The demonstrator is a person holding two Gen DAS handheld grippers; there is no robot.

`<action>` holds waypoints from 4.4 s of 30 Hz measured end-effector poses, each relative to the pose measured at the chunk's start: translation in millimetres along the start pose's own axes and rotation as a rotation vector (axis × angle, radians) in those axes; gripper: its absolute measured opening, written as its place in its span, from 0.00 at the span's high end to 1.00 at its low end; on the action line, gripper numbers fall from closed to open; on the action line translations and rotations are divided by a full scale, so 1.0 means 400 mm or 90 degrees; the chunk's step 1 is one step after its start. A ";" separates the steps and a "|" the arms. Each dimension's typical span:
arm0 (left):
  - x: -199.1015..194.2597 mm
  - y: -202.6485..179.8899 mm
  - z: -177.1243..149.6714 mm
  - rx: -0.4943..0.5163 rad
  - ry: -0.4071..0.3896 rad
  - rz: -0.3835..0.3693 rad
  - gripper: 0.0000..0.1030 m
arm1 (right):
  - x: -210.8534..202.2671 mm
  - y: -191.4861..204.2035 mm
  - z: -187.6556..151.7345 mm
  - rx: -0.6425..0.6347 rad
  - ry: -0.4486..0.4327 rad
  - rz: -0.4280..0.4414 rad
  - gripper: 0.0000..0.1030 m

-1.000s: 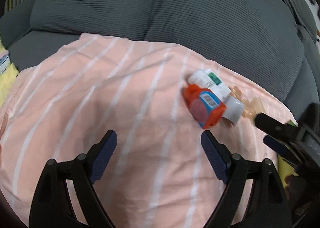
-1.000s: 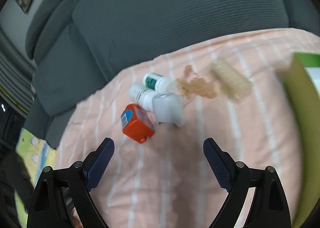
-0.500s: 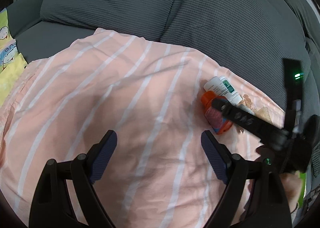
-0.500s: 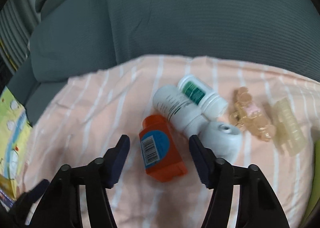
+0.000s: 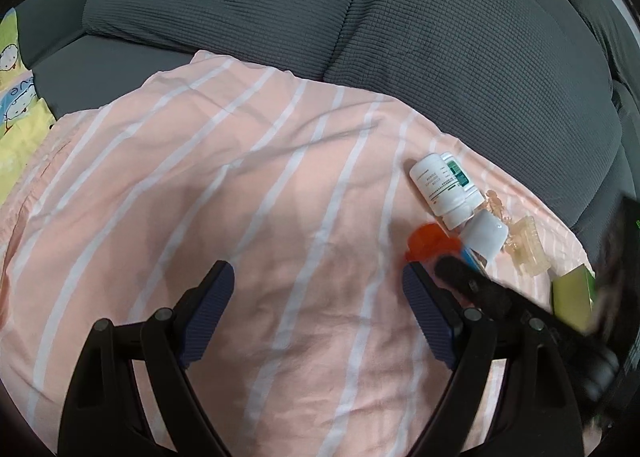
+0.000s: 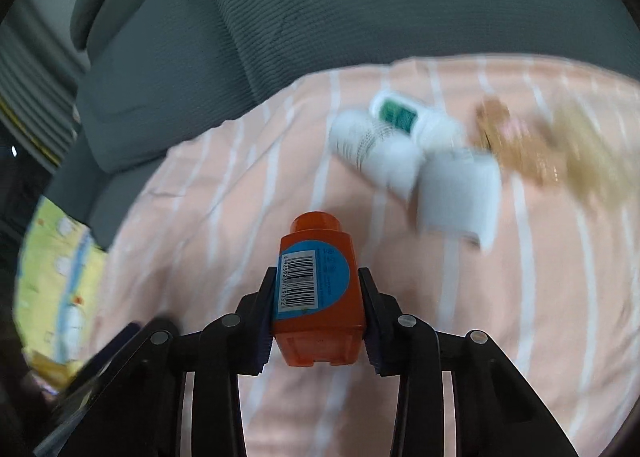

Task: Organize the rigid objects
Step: 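Move the right gripper back to the orange-and-blue bottle, then grasp the orange-and-blue bottle with the right gripper and lift, then lower the orange bottle into the white box and open the right gripper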

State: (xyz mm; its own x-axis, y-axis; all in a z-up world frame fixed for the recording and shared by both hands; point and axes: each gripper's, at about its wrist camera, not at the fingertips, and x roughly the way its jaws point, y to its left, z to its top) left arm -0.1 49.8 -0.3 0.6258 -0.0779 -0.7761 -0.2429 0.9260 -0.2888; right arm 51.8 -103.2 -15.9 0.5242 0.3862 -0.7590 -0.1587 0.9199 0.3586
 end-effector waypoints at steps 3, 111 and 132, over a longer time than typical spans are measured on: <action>0.000 -0.004 -0.007 0.005 0.002 -0.001 0.17 | -0.037 -0.008 -0.054 0.019 -0.013 0.015 0.62; -0.053 -0.894 -0.340 0.518 0.090 -0.564 0.74 | -0.646 -0.659 -0.231 0.438 -0.332 -0.081 0.38; -0.097 -0.790 -0.295 0.481 0.048 -0.376 0.24 | -0.655 -0.608 -0.217 0.419 -0.323 -0.252 0.14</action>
State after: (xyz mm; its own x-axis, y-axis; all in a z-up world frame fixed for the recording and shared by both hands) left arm -35.2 -283.4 54.9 0.4381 -0.6070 -0.6631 0.6541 0.7212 -0.2281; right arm -119.7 -422.4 48.6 0.7680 -0.1673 -0.6182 0.5365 0.6951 0.4785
